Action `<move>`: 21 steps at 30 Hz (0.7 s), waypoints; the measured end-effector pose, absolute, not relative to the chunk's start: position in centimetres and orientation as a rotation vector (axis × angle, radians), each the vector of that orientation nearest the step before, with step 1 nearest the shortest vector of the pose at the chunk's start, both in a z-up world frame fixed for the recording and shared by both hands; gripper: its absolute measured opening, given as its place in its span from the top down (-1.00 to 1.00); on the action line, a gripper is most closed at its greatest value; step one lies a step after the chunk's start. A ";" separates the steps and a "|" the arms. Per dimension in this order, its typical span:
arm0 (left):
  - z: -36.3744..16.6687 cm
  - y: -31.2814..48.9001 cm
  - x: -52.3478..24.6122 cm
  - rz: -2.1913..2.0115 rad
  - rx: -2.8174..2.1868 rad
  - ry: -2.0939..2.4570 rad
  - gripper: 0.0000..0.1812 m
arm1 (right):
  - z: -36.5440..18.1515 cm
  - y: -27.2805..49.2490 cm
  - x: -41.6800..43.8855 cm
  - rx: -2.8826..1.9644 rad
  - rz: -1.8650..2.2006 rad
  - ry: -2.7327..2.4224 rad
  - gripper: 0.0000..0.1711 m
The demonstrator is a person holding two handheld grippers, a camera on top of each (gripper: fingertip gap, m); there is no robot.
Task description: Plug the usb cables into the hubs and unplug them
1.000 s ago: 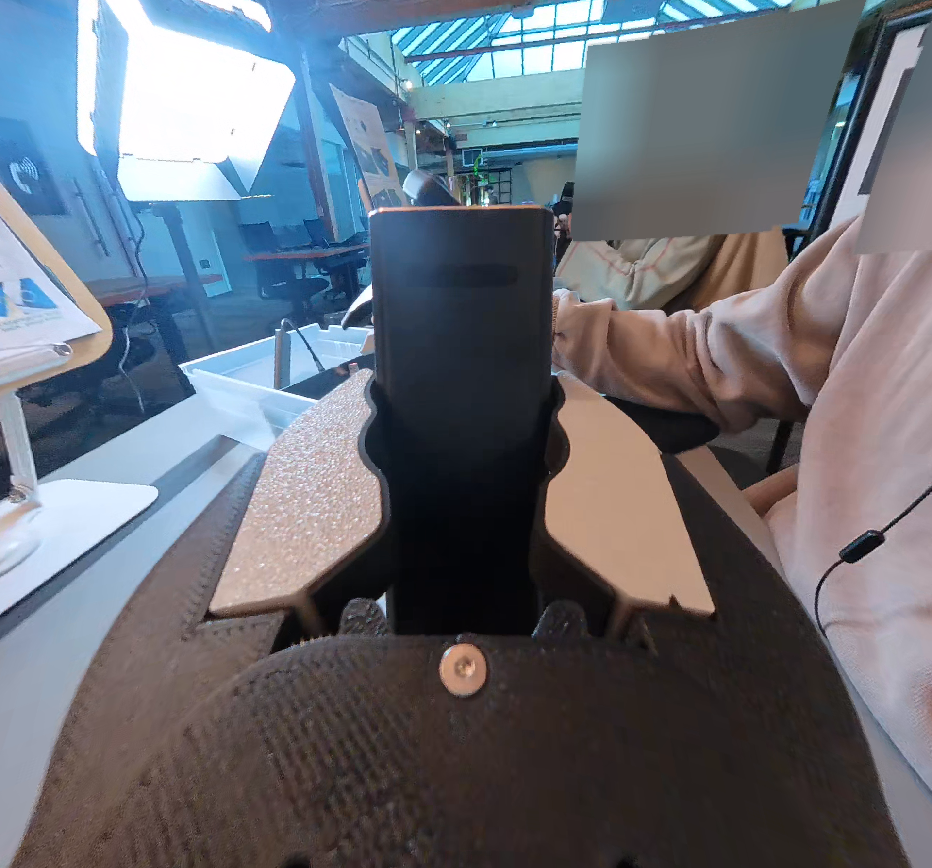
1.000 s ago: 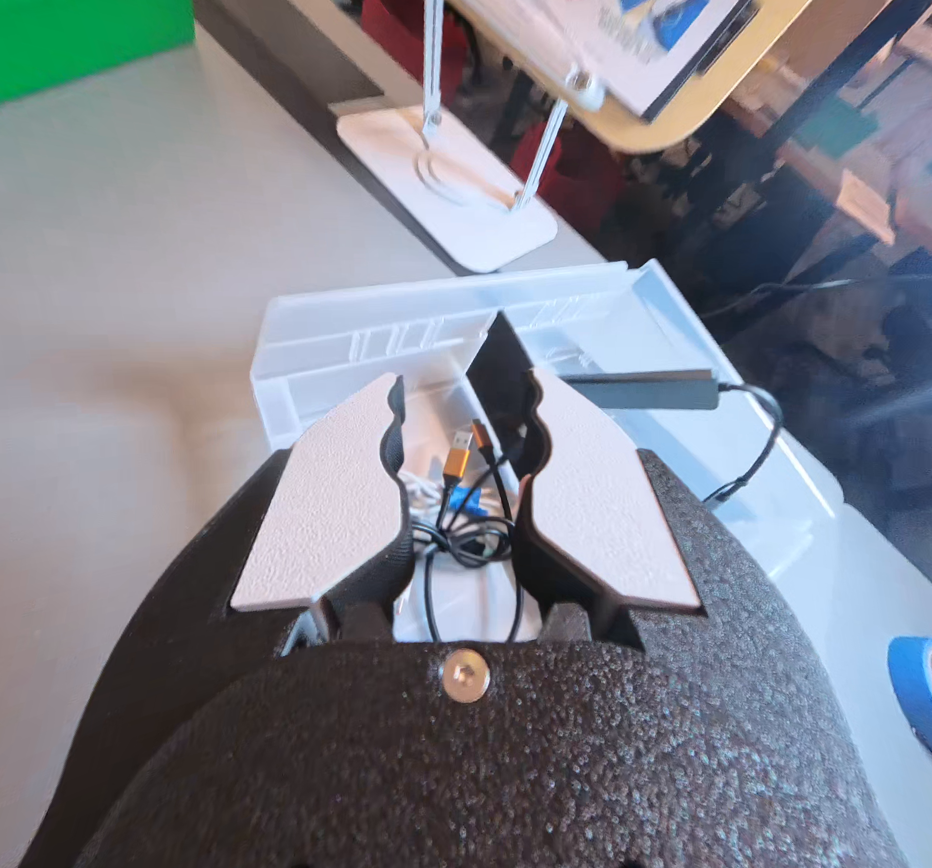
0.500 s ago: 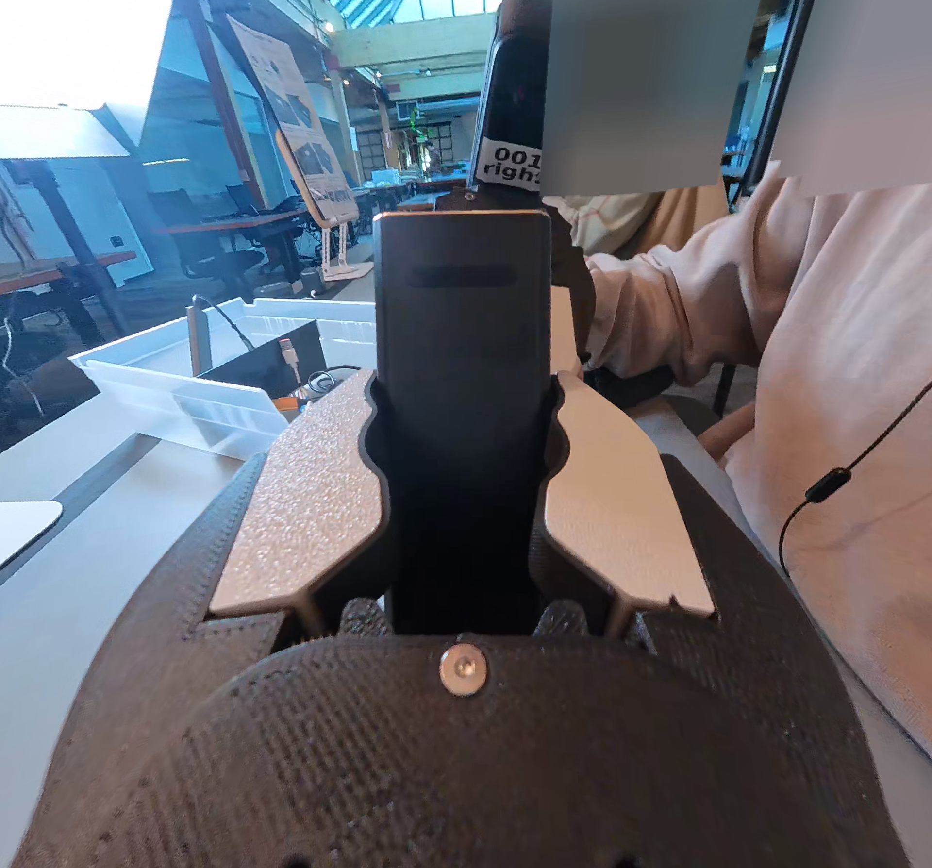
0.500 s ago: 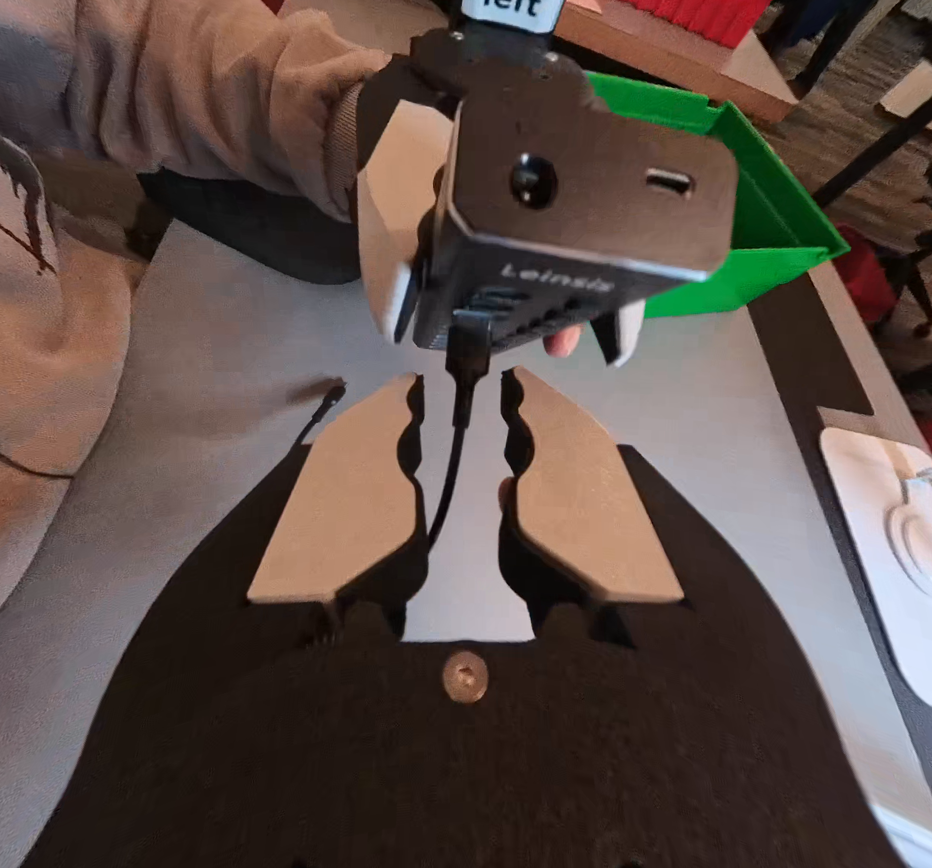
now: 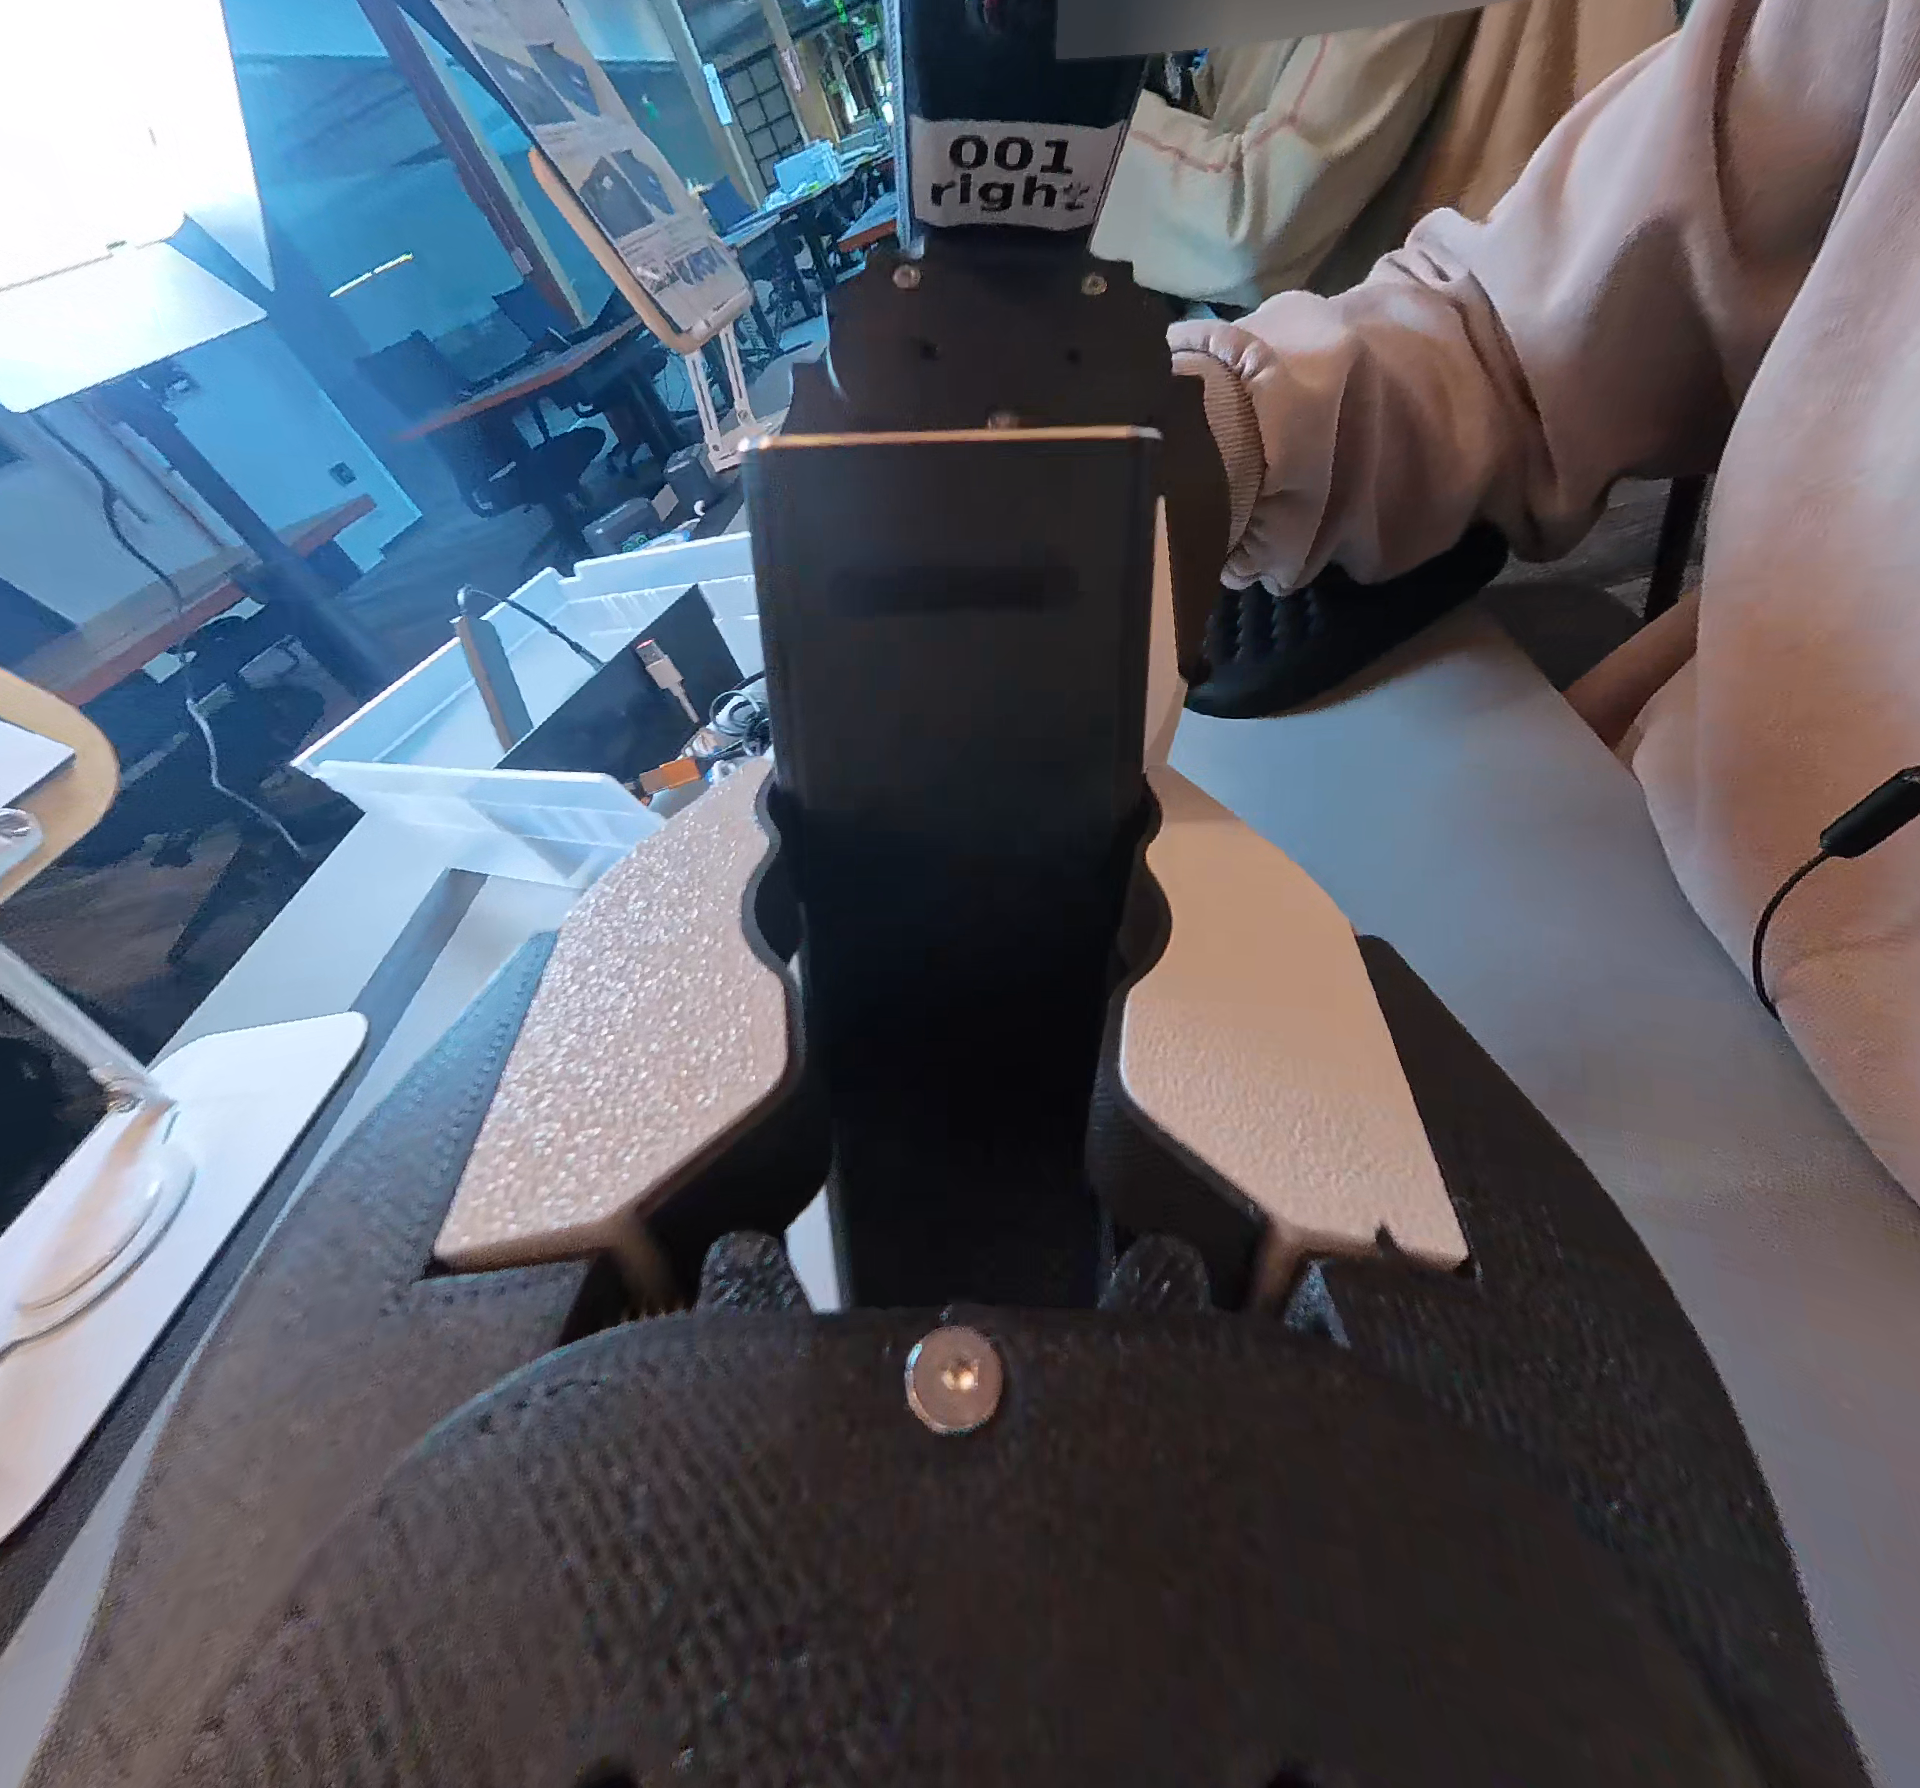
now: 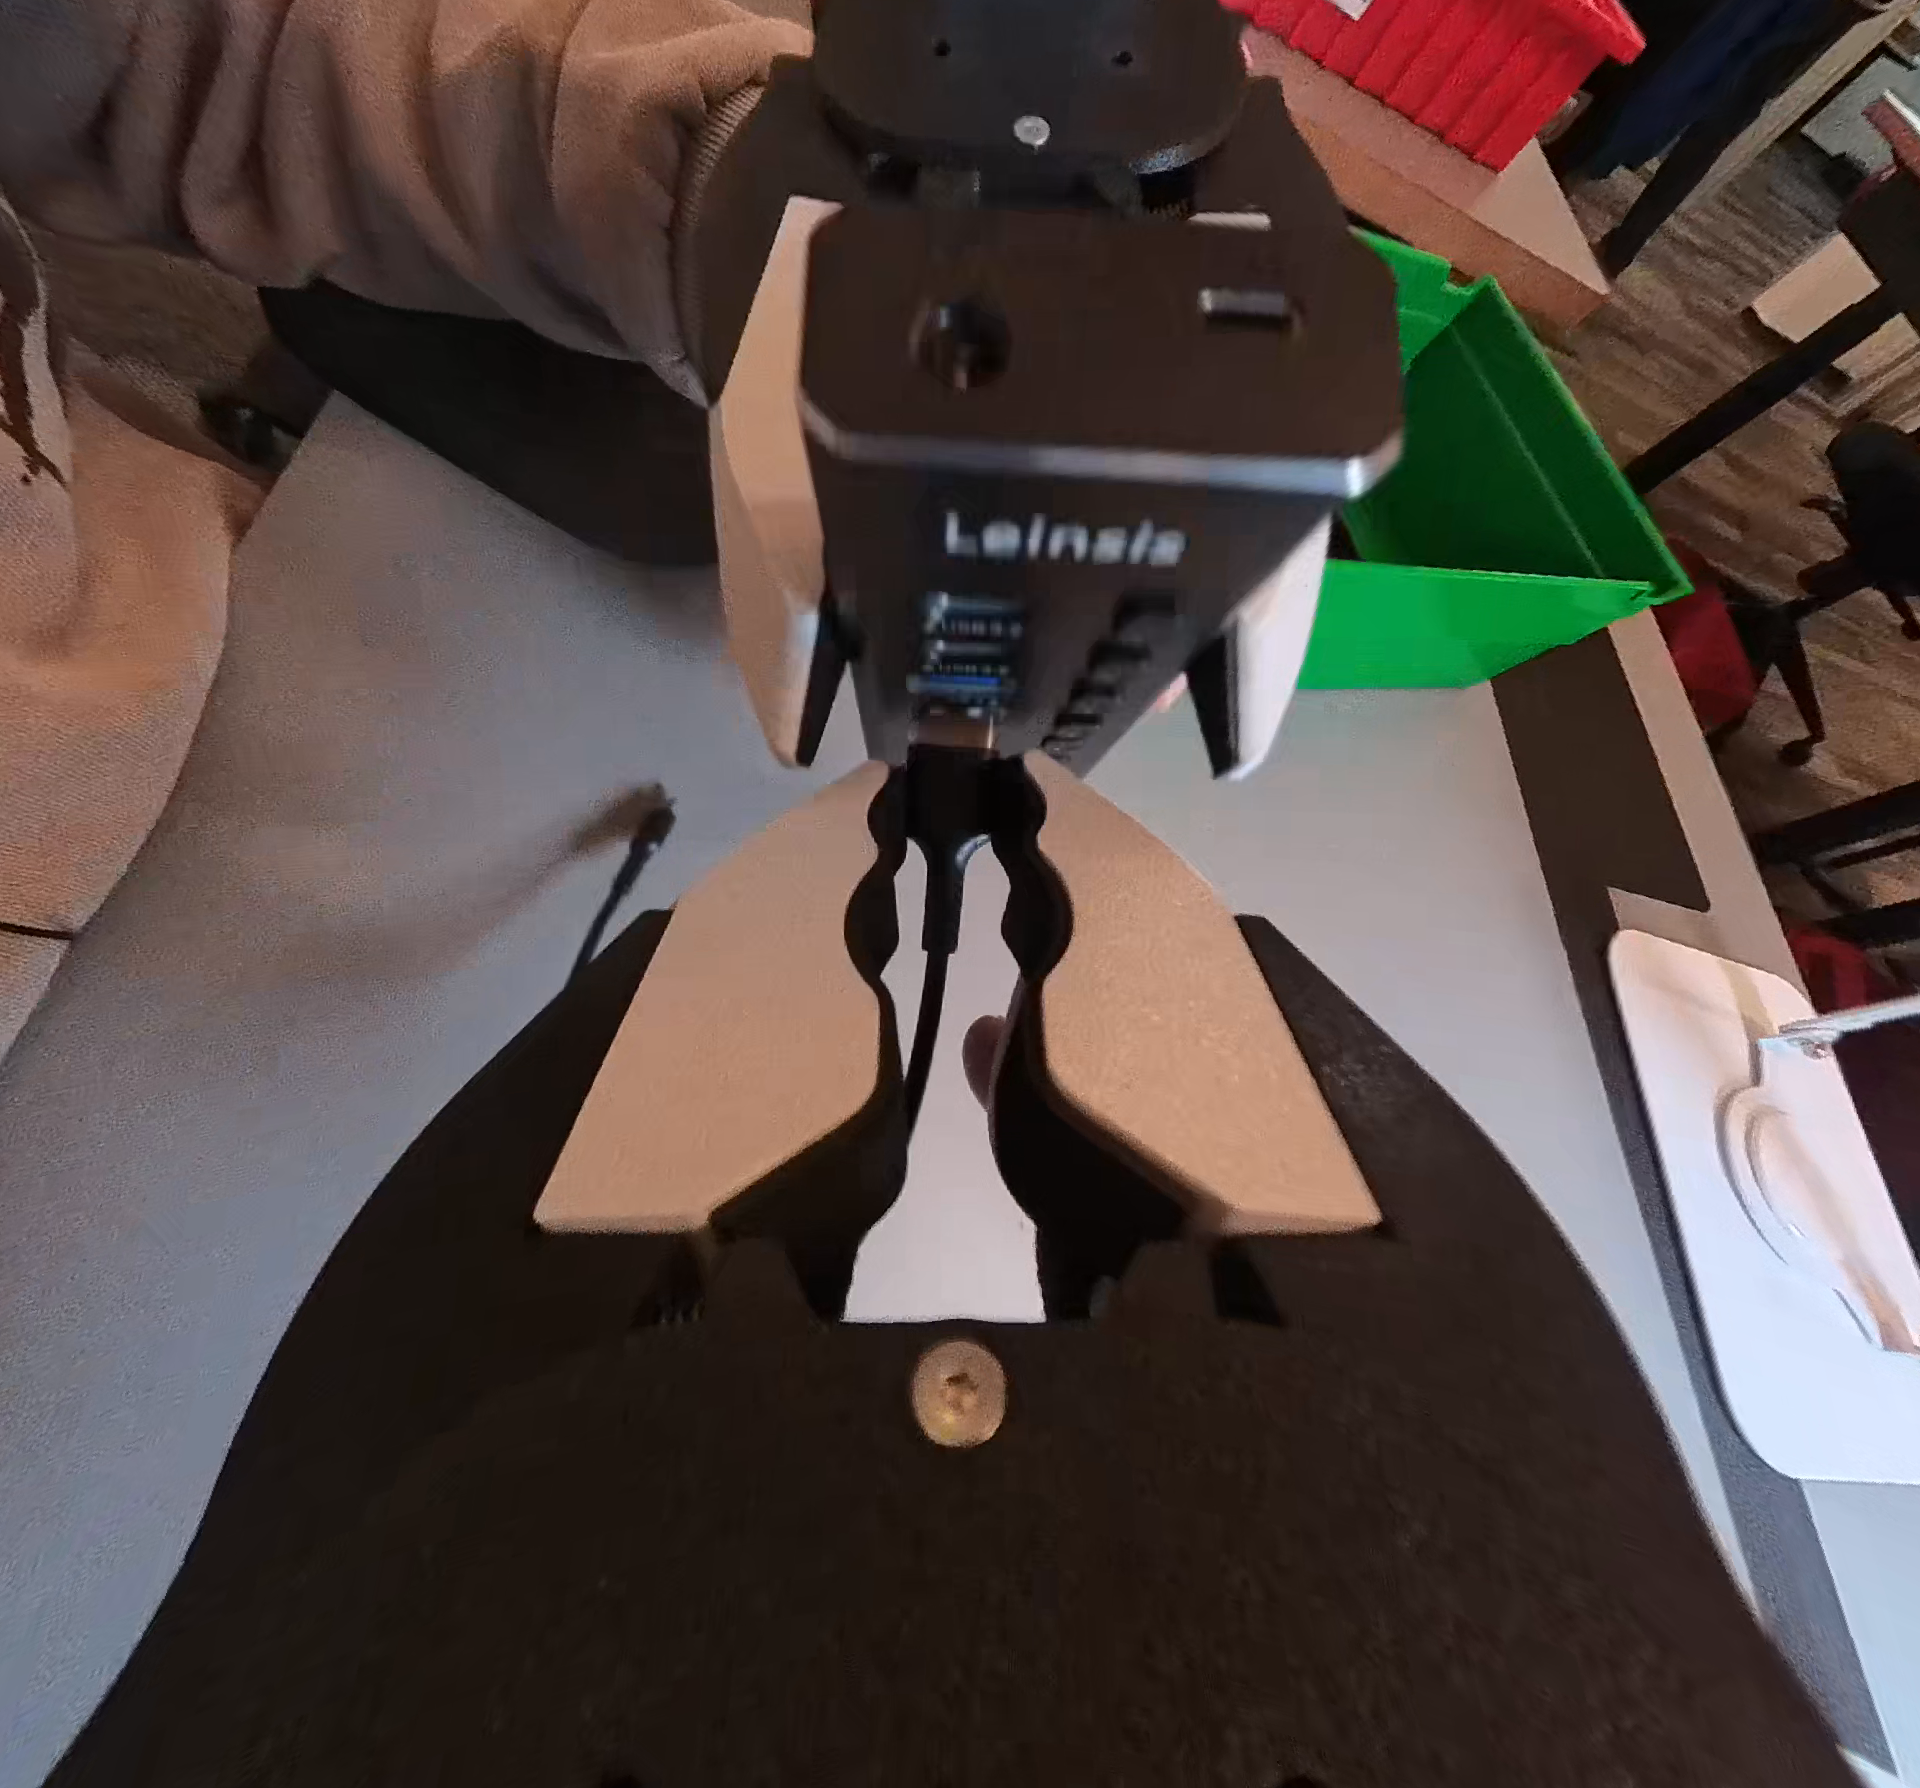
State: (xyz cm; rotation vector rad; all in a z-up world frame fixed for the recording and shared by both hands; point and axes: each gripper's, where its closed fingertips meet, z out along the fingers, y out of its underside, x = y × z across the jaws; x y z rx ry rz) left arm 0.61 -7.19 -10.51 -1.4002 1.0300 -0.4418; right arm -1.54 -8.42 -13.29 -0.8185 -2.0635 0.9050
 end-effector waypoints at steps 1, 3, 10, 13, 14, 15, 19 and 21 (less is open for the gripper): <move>-10.2 -7.3 0.3 -0.448 -1.401 1.027 0.33 | -12.8 -8.5 -1.4 -0.813 0.932 -2.053 0.81; -10.2 -7.5 0.4 -0.463 -1.408 1.037 0.33 | -12.9 -8.6 -1.2 -0.810 0.899 -2.075 0.81; -10.5 -7.3 1.2 -0.447 -1.406 1.045 0.32 | -13.1 -8.3 -0.4 -0.831 0.914 -2.083 0.82; -9.8 -7.3 0.7 -0.458 -1.381 1.002 0.32 | -15.1 -6.3 0.4 -0.882 0.714 -2.174 0.82; -7.9 -7.5 -0.9 -0.489 -1.337 0.919 0.32 | -16.4 -4.9 1.2 -0.916 0.671 -2.189 0.82; -6.2 -7.8 -2.8 -0.483 -1.303 0.864 0.32 | -15.4 -5.0 1.5 -0.940 0.808 -2.111 0.82; -6.0 -8.3 -4.6 -0.359 -1.319 0.880 0.32 | -8.2 -3.9 2.2 -0.866 0.813 -1.914 0.81; -6.0 -8.0 -4.8 -0.368 -1.333 0.859 0.32 | -5.3 -0.7 3.0 -0.914 0.761 -1.786 0.81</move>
